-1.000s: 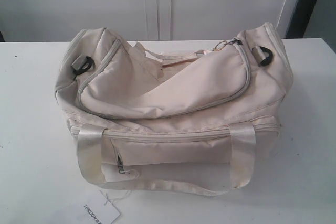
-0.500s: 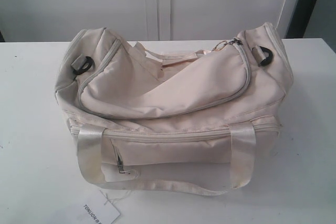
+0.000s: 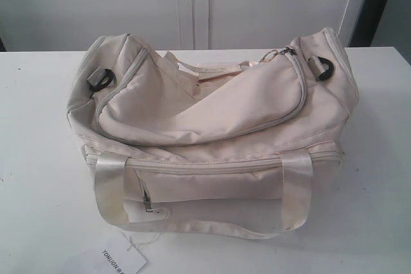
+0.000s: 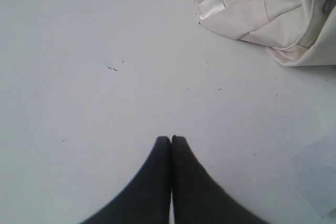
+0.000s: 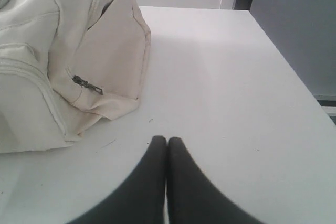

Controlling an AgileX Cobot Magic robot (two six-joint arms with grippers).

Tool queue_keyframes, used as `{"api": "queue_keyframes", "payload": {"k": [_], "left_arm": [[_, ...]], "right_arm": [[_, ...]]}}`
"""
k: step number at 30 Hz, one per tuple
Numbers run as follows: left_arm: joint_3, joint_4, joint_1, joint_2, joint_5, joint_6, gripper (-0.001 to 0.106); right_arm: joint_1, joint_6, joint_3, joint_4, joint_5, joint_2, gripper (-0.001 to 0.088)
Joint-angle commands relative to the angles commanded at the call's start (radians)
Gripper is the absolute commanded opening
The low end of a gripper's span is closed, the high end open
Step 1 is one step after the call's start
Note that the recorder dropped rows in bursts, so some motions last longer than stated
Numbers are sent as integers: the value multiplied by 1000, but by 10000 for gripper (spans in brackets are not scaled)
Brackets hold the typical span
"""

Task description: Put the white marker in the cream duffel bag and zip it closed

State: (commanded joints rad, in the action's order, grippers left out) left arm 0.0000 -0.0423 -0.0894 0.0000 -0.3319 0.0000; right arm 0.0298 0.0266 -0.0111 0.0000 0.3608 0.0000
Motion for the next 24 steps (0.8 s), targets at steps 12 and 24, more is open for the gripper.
{"api": "queue_keyframes", "payload": {"k": [12,24], "left_arm": [[0,0,0,0,0,0,0],[0,0,0,0,0,0,0]], "right_arm": [[0,0,11,0,-15,0,0],[0,-2,11,0,-15,0,0]]}}
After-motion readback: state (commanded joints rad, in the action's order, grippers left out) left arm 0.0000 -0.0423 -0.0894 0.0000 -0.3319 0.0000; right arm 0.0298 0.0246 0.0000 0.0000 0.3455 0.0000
